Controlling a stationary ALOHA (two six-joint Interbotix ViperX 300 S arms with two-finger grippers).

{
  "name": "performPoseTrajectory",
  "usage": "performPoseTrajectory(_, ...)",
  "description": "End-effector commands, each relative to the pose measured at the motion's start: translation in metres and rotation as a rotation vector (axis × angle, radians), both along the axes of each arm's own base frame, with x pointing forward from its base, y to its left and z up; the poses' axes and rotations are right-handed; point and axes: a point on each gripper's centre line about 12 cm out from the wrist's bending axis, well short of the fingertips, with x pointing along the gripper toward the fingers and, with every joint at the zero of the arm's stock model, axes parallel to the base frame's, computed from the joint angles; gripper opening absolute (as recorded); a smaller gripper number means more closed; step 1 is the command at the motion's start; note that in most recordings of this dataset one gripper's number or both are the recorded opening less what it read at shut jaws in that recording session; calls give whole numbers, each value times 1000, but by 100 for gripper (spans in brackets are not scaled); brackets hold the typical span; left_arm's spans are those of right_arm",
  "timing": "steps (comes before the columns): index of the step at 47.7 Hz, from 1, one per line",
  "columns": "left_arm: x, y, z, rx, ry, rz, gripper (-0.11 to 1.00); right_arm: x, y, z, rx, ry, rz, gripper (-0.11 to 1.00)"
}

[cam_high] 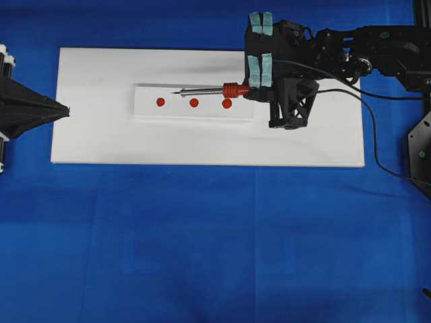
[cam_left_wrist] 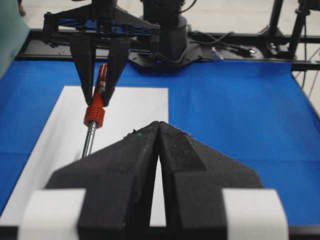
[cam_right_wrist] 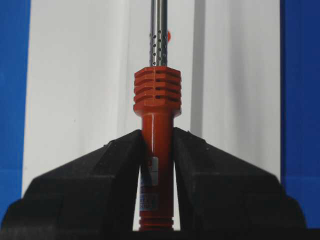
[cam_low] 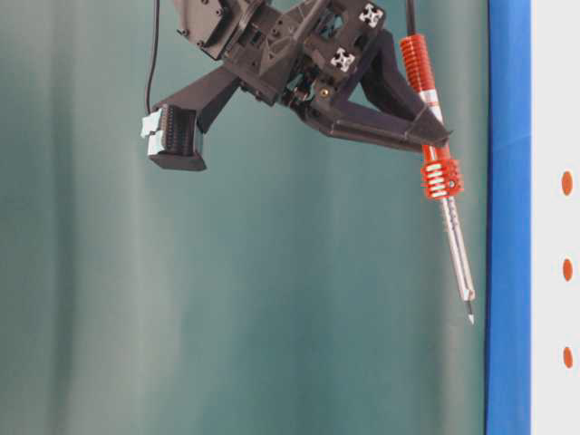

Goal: Touch the tip of the soldering iron to the mark.
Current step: 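Lower the iron tip onto the leftmost red dot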

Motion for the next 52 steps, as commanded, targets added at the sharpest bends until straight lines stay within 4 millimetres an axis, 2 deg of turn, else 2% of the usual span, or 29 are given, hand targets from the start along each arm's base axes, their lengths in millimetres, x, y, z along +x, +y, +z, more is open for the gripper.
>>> performPoseTrajectory(1,1,0,4,3,-14,1,0,3,-2,18,-11,-40,0,6)
performPoseTrajectory(52,1,0,5,1,-15,1,0,2,-1,17,-12,-28,5,6)
